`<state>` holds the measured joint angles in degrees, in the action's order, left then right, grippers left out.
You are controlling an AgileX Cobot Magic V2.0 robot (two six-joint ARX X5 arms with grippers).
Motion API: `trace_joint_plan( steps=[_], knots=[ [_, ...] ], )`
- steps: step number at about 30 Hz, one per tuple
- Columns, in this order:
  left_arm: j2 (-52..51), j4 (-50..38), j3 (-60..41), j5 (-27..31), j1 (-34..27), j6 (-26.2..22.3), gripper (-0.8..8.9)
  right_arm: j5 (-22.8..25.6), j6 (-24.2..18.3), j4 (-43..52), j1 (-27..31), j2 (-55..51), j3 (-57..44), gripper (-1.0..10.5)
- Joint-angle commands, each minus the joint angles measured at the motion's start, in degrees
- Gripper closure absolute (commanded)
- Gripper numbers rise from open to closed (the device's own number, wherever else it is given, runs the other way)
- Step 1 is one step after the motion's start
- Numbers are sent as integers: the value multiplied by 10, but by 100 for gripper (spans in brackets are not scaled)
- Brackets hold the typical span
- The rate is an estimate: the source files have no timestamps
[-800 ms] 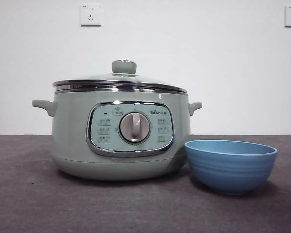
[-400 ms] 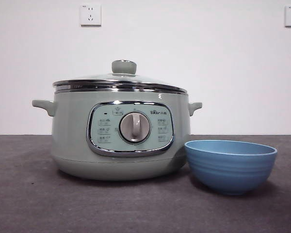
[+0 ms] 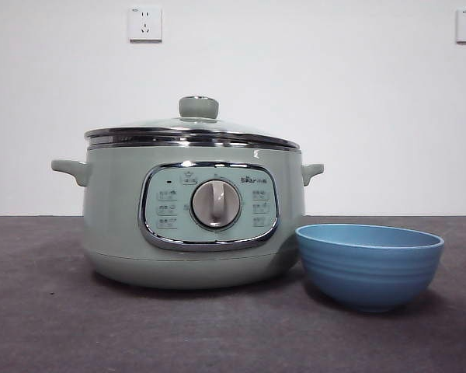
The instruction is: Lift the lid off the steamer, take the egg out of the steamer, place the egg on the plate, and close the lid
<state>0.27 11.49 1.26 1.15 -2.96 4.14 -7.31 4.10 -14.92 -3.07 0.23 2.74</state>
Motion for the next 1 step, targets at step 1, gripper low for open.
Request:
trace_joint_plan(
  steps=[1],
  knots=[
    [-1,0,-7,1,-2,3,816,2,6,3,0,-1,-7,946]
  ],
)
